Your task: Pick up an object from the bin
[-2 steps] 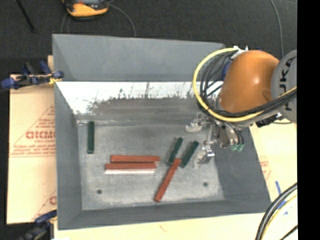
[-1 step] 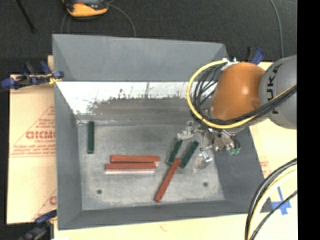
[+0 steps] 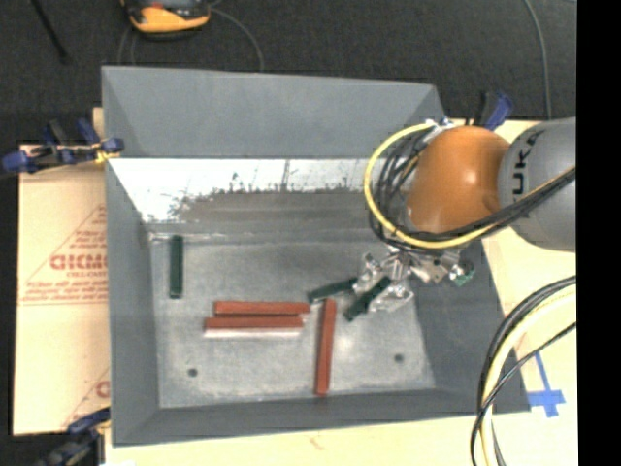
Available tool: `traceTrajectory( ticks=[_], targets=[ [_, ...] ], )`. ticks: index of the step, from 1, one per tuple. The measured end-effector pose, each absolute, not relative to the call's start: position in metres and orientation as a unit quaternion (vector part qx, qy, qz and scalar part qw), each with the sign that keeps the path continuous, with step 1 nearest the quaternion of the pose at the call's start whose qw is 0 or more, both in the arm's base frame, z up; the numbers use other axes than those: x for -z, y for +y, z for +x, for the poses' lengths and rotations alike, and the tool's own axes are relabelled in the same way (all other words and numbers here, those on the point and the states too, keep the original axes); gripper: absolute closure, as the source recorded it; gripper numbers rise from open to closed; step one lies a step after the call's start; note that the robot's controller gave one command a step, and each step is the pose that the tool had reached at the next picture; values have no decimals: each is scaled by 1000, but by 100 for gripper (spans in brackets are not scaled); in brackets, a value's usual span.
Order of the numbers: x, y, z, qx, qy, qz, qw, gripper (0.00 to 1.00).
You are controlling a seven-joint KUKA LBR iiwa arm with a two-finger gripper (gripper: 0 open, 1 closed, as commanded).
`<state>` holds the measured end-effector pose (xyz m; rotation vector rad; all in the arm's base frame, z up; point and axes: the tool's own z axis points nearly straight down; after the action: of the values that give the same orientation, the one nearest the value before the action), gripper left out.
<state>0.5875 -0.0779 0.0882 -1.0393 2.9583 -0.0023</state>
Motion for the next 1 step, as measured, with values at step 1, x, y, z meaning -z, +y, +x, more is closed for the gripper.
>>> traceTrajectory(
  ticks=[1],
  targets=[
    [-88,-78,588,1,944,-331,3,100]
  ],
)
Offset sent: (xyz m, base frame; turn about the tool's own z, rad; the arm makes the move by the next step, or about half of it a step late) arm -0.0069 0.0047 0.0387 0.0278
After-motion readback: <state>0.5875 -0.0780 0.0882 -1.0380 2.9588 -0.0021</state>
